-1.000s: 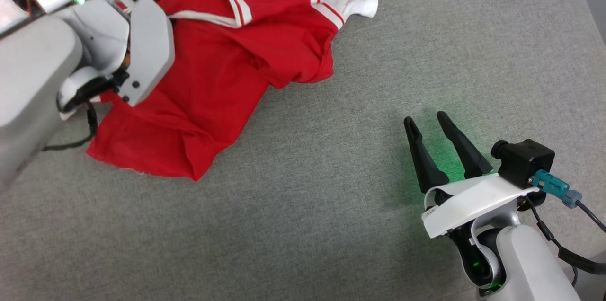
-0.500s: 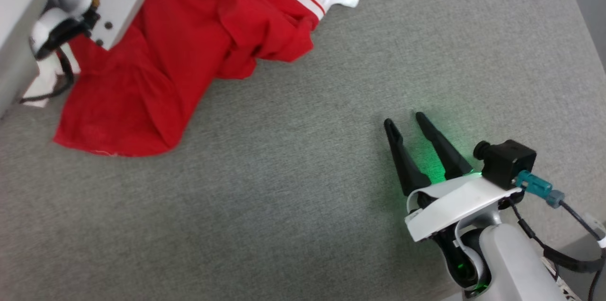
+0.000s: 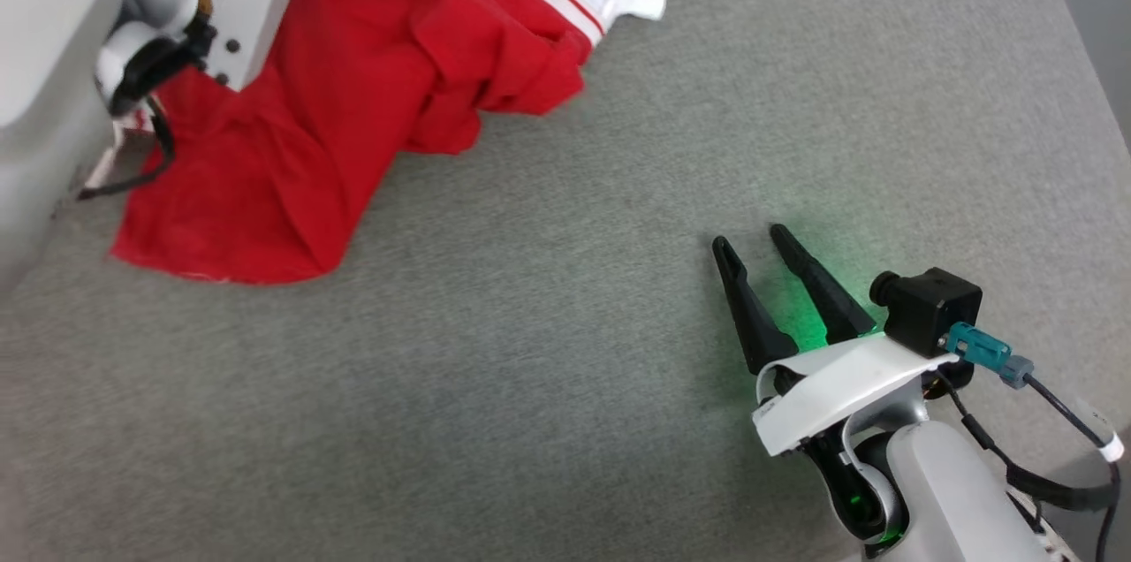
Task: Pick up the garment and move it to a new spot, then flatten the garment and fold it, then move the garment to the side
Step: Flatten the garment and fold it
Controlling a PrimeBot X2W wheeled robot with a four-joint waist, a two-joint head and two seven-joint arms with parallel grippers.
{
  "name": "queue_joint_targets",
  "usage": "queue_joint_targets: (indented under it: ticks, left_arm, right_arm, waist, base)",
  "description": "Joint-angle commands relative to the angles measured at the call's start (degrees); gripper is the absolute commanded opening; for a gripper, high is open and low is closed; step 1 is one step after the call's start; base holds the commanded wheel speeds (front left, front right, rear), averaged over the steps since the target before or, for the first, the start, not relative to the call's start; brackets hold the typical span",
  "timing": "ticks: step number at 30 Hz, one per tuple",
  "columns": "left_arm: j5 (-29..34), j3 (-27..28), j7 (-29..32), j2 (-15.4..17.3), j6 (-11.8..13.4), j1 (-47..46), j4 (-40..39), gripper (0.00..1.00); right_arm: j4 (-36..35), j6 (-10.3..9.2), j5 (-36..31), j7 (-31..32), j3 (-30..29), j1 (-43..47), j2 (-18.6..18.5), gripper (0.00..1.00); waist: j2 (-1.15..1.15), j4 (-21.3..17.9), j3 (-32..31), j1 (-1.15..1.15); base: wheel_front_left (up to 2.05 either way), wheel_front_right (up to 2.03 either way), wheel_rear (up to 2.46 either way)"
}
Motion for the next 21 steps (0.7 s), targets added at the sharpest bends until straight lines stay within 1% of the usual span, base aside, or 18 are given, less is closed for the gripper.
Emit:
queue_joint_targets:
  ticks: [1,6,9,11,14,19,21]
  left_arm:
    - [-1.4,0.5,-1.5,-0.2,0.0,1.1,-0.4,1.0]
    - [-5.9,1.8,-7.6,0.8,0.0,5.2,-3.0,1.0]
    - [-8.9,3.3,-11.8,2.1,0.0,9.2,-5.2,1.0]
    - [-10.9,4.6,-15.0,2.9,0.9,12.9,-6.9,1.0]
    - [-13.7,6.1,-19.8,4.1,3.0,19.5,-10.1,1.0]
    - [-17.6,8.2,-29.2,6.3,8.0,31.3,-15.4,1.0]
    - [-19.9,9.8,-32.8,6.9,9.8,35.7,-17.7,1.0]
  right_arm:
    - [0.0,-0.06,-1.0,0.5,-0.6,-0.3,0.0,1.0]
    - [-1.4,-0.06,-4.7,3.3,-3.4,0.1,-0.1,1.0]
    - [-3.3,-0.06,-6.5,5.6,-5.5,1.3,-0.8,1.0]
    - [-4.9,-0.06,-7.4,7.1,-6.9,2.0,-1.3,1.0]
    - [-7.2,-0.06,-8.2,9.5,-8.6,3.0,-2.2,1.0]
    - [-10.0,-0.06,-8.0,14.4,-9.7,3.7,-4.1,1.0]
    - [-10.6,-0.06,-8.1,16.9,-9.6,2.8,-5.8,1.0]
  waist:
    - [0.0,3.5,-3.5,0.0]
    - [0.0,6.8,-7.4,0.0]
    - [0.0,9.0,-9.6,0.0]
    - [0.0,10.6,-10.9,0.0]
    - [0.0,12.9,-12.5,0.0]
    - [0.0,16.5,-14.1,0.0]
    - [0.0,17.8,-14.3,0.0]
  base:
    - [0.0,0.0,0.0]
    - [0.0,0.0,0.0]
    - [0.0,0.0,0.0]
    - [0.0,0.0,0.0]
    - [0.0,0.0,0.0]
    - [0.0,0.0,0.0]
    - [0.0,0.0,0.0]
